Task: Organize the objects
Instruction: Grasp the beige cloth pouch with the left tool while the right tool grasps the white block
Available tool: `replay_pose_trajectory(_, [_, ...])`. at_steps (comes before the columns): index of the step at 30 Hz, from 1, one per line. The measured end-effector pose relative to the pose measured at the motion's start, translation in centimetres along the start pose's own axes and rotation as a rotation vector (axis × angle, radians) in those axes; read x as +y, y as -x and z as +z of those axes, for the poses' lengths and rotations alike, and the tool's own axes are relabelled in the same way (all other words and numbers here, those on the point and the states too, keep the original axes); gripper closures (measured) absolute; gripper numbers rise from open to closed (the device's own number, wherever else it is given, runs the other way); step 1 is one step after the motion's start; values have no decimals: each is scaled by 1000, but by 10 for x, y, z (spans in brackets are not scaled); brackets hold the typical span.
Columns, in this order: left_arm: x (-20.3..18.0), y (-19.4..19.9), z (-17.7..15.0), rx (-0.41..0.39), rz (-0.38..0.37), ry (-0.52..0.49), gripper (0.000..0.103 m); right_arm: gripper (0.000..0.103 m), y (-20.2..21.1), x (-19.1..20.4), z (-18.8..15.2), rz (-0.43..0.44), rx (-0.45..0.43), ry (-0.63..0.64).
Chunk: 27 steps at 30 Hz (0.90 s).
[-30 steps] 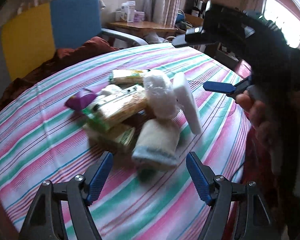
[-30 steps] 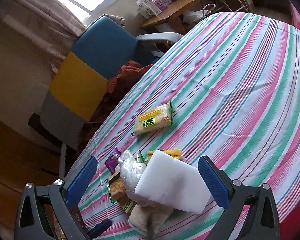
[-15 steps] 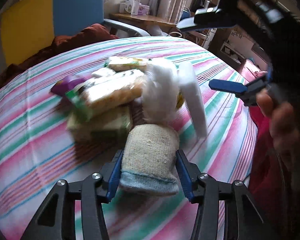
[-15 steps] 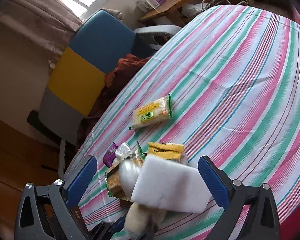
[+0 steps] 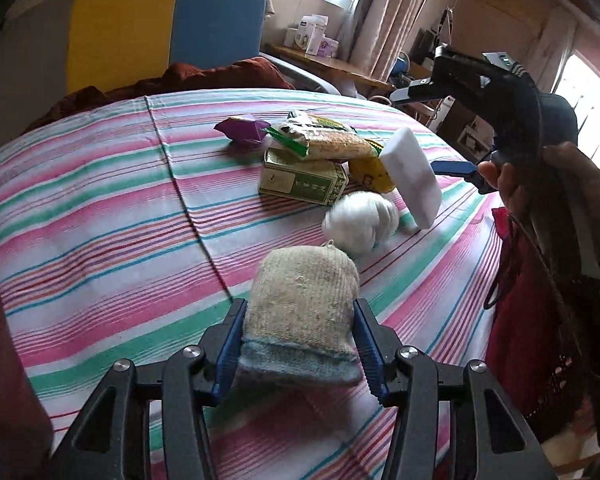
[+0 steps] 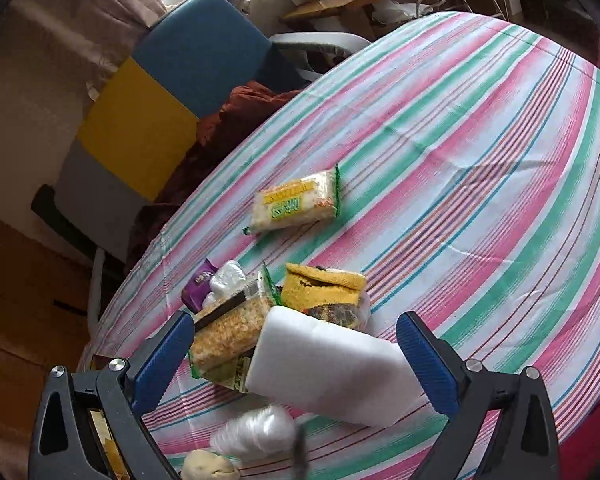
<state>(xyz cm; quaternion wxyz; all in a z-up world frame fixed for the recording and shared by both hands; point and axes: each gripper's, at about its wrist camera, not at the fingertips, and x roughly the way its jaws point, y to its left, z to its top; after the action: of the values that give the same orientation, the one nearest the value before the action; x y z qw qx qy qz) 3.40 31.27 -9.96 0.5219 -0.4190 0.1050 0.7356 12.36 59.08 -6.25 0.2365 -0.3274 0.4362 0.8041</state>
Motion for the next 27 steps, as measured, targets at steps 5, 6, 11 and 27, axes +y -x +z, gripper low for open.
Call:
replay_pose_trajectory(5, [-11, -10, -9, -45, 45, -82, 45, 0, 4, 4, 1, 16, -23, 5])
replay_pose_trajectory(6, [-11, -10, -9, -47, 47, -88, 45, 0, 3, 4, 1, 6, -21, 7])
replay_pose_trajectory(11, [-7, -9, -10, -68, 32, -93, 45, 0, 2, 8, 0, -27, -19, 32])
replay_pose_trajectory(27, [-1, -9, -12, -94, -26, -68, 46, 0, -24, 39, -19, -221, 75, 243])
